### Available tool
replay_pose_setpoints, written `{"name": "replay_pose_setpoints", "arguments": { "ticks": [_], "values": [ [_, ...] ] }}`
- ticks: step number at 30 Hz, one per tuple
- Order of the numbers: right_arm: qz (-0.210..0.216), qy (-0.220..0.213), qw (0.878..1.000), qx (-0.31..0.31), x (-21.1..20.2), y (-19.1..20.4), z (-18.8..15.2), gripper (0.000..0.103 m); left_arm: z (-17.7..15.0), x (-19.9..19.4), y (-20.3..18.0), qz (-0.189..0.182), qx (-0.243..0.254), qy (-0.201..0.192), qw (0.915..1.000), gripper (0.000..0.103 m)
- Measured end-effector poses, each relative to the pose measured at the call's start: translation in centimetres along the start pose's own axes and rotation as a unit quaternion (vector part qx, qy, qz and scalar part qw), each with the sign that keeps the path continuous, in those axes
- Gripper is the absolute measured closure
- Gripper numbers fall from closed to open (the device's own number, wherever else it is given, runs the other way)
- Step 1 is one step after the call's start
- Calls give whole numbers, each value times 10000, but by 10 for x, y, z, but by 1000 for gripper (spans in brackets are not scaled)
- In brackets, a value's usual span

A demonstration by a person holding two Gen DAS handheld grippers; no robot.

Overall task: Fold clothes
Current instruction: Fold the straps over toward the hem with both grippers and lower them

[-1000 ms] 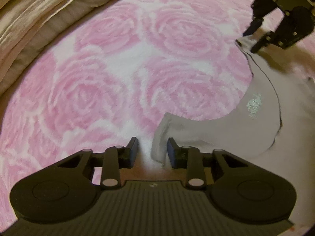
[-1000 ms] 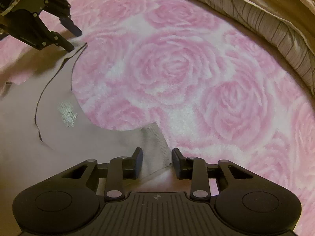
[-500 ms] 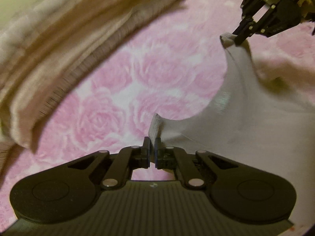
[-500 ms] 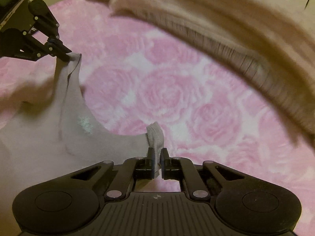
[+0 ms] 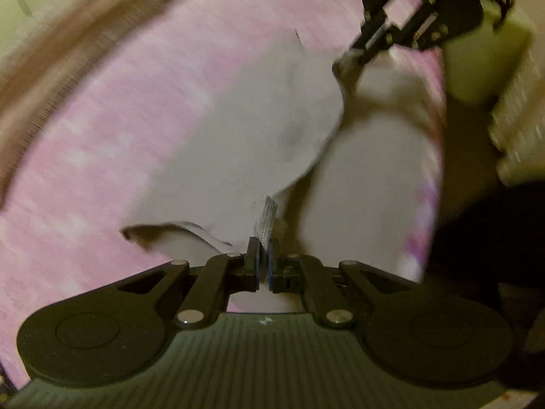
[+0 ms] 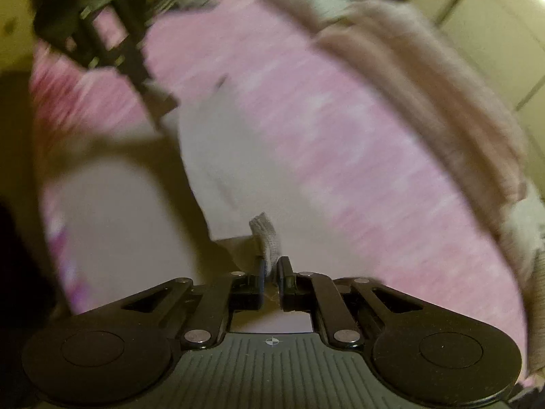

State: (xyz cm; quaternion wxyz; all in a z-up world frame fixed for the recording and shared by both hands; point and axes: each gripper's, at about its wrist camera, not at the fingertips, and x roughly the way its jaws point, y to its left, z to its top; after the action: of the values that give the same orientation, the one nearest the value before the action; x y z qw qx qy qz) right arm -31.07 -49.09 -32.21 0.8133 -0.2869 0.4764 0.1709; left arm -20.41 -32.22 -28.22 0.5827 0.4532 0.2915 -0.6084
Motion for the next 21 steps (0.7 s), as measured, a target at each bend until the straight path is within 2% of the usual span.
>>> {"name": "replay_pose_setpoints", "arguments": {
  "ticks": [1,3,4,5,7,11,14,21],
  "values": [
    [-14,298,9995,-79,7,16,-4,96,-7,5,-11,-17,50,92,9999,95],
    [-95,332,9994,-96,4,32,-10,83,-17,6,-26,87,135,123,9998,92],
    [-56,309,9995,-37,1,37,-11,69,-21,5,-29,179,134,106,9997,91],
    [-77,277,9996,30,0,39,-12,59,-23,5,-33,262,110,111,9995,89],
    [-130,223,9997,-45,2,42,-18,58,-27,7,-35,527,135,19,9985,84],
    [-42,-82,9991,-421,12,47,-40,58,-28,11,-47,823,345,-129,9959,83],
    [108,-257,9956,-900,19,54,-53,58,-36,18,-56,906,663,-43,9937,82],
    [131,-531,9905,-1262,14,63,-70,59,-43,30,-73,1112,1262,-68,9857,80]
  ]
}}
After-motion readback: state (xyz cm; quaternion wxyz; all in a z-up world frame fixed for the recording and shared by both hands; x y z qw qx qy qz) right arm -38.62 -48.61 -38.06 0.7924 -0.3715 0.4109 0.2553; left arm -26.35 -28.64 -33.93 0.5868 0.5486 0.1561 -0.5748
